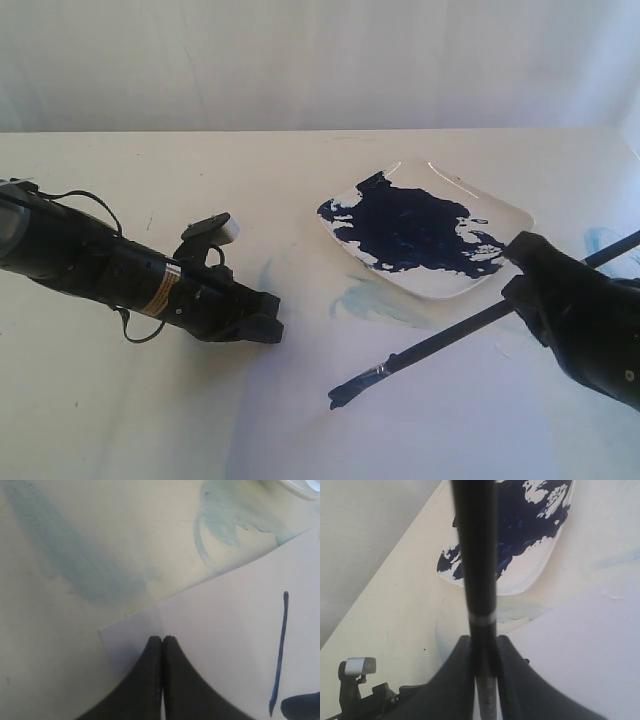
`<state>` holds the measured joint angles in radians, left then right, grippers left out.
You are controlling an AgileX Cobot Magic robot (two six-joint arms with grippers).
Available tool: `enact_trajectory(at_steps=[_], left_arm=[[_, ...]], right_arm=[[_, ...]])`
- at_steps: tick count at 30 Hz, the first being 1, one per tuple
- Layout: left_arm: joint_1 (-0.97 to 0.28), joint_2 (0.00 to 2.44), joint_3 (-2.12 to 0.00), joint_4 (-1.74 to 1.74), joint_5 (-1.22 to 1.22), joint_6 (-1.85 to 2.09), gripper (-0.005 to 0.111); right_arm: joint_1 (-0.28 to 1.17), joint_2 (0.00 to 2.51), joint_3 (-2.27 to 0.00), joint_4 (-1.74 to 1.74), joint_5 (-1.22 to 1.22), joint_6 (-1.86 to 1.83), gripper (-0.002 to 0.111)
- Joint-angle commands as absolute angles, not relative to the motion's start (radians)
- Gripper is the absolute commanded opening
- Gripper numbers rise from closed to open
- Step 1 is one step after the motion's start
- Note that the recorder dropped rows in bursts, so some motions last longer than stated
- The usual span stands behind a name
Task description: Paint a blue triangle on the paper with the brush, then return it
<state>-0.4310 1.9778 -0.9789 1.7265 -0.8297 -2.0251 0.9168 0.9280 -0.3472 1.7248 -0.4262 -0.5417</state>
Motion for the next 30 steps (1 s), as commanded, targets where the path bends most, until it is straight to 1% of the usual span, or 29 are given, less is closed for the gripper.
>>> enact_trajectory(at_steps=[1, 25, 30], left_arm=[[-0.436, 1.979, -0.978, 1.744, -0.801, -2.026, 0.0], [-0.436, 1.979, -0.978, 1.744, -0.817, -2.026, 0.0], [-0.436, 1.979, -0.978, 1.744, -0.815, -2.026, 0.0]], right_arm=[[0.917, 0.938, -0.347, 1.714, -0.412, -0.54, 0.0], [0.917, 0.944, -0.327, 1.726, -0.435, -0.537, 0.0], [0.917, 0.915, -0.327, 1.726, -0.447, -0.547, 0.0]])
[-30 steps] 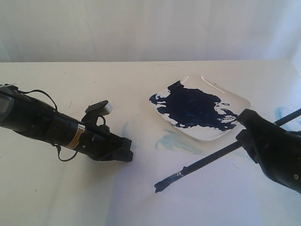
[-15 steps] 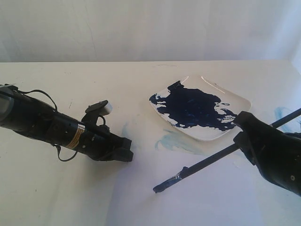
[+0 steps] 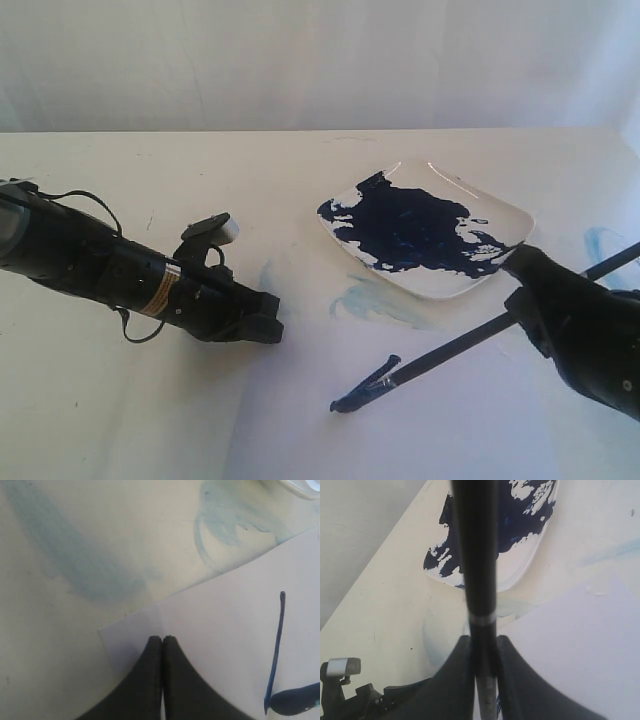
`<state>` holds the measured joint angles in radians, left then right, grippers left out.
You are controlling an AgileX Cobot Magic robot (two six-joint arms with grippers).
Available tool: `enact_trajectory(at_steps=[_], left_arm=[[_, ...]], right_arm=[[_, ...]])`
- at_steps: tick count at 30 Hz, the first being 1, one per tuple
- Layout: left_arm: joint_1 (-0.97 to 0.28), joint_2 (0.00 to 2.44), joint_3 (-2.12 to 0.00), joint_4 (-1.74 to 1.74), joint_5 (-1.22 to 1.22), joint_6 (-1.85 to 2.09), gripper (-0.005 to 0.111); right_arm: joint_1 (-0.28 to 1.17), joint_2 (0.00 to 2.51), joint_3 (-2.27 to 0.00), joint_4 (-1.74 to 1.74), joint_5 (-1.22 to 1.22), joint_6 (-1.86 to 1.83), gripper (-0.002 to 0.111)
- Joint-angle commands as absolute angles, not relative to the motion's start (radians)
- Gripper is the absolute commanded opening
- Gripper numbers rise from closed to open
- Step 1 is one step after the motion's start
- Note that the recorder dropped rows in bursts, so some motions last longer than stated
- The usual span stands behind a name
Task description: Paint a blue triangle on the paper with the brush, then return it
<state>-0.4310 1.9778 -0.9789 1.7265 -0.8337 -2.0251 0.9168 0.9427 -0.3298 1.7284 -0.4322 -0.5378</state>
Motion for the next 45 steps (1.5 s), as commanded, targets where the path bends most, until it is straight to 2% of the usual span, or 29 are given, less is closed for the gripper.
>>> enact_trajectory(at_steps=[1, 8, 45], left_arm=[[-0.436, 1.979, -0.978, 1.744, -0.815, -2.026, 0.0], [-0.436, 1.979, -0.978, 1.744, -0.815, -2.026, 0.0], [-0.436, 1.979, -0.978, 1.744, -0.82, -2.026, 0.0]], right_arm=[[0.917, 0.902, -0.327, 1.729, -0.45, -0.556, 0.0], [0.917, 0.84, -0.324, 1.744, -0.461, -0.626, 0.0], [0.917, 0.901, -0.324, 1.73, -0.443, -0.511, 0.0]])
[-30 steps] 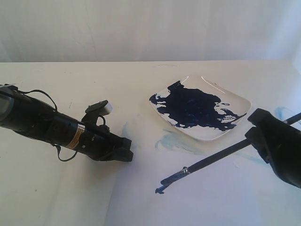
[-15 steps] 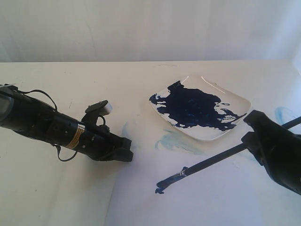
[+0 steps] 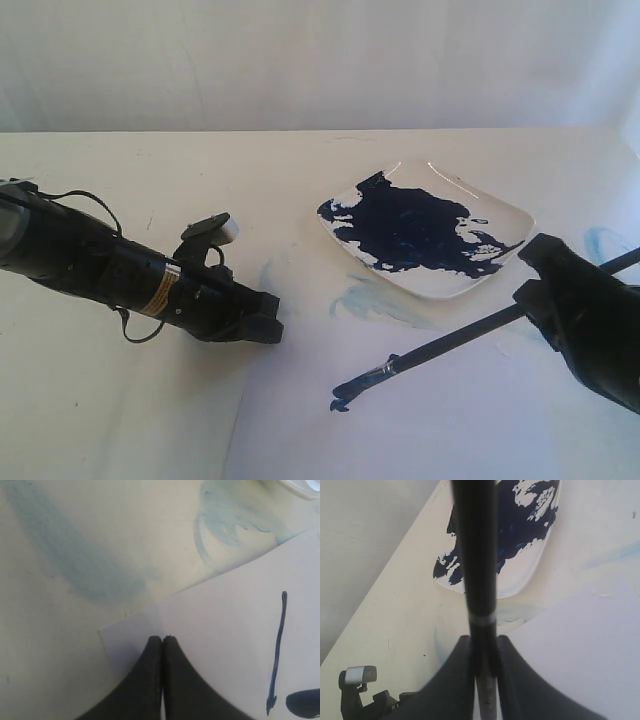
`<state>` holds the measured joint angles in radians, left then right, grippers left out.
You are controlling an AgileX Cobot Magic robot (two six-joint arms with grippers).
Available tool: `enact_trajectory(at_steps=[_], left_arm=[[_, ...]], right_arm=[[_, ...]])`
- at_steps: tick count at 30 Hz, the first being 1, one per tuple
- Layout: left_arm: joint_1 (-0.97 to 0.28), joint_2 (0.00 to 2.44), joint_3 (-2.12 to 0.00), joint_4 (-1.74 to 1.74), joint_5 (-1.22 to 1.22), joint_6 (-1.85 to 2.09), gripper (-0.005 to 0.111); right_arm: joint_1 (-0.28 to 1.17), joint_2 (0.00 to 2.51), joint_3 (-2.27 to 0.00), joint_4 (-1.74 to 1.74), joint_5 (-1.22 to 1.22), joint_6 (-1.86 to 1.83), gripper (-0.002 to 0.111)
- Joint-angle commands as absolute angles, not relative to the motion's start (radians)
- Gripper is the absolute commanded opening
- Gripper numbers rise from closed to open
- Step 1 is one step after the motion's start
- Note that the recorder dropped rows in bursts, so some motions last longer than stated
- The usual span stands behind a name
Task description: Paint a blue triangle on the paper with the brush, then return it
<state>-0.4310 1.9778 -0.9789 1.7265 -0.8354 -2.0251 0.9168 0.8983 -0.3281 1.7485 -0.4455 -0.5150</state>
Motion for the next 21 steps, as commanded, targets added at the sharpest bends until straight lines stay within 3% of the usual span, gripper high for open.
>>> enact_trajectory(at_steps=[1, 21], left_arm=[[-0.436, 1.979, -0.978, 1.744, -0.82, -2.026, 0.0], [-0.436, 1.979, -0.978, 1.744, -0.82, -2.026, 0.0]], right_arm=[[0.917, 0.901, -0.324, 1.73, -0.443, -0.511, 0.0], [0.917, 0.901, -0.324, 1.732, -0.441, -0.519, 0.0]])
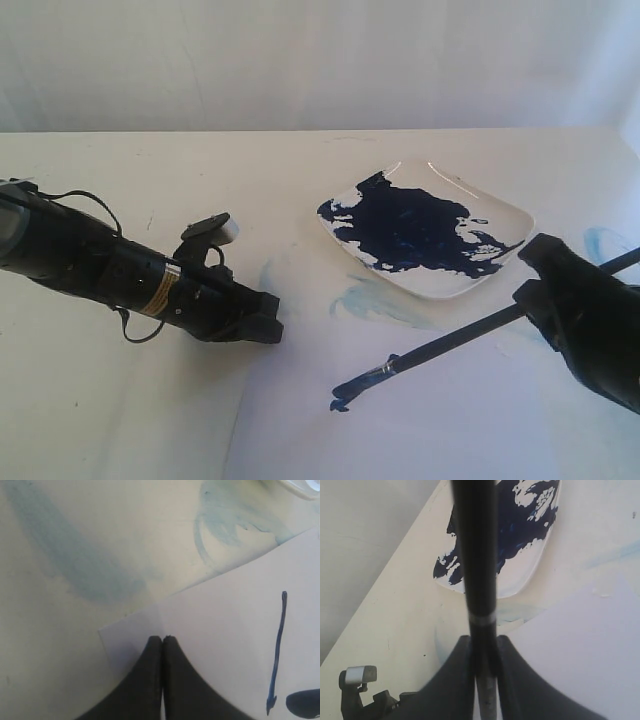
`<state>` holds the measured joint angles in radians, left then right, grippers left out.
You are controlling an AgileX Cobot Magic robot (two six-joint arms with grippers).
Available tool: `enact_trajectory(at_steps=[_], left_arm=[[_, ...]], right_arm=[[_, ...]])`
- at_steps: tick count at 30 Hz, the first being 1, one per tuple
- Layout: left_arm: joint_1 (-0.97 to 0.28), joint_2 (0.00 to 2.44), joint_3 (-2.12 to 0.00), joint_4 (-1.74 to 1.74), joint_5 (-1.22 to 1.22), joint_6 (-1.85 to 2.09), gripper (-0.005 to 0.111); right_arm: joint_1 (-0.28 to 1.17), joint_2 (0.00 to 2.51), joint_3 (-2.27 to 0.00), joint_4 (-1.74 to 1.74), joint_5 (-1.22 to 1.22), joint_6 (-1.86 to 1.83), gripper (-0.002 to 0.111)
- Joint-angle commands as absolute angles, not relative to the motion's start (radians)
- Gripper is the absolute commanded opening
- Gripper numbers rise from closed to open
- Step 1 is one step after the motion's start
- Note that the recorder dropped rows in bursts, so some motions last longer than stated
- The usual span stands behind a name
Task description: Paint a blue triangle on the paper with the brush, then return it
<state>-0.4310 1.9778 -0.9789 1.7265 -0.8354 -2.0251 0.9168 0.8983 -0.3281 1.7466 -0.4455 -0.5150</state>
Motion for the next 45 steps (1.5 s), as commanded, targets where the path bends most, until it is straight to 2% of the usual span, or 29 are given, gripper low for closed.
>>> enact_trajectory(at_steps=[1, 45], left_arm=[[-0.436, 1.979, -0.978, 1.744, -0.82, -2.026, 0.0], [-0.436, 1.979, -0.978, 1.744, -0.82, -2.026, 0.0]], right_arm=[[0.917, 0.901, -0.324, 1.732, -0.441, -0.519, 0.0], [0.917, 0.957, -0.3, 1.606, -0.433, -0.363, 0.0]])
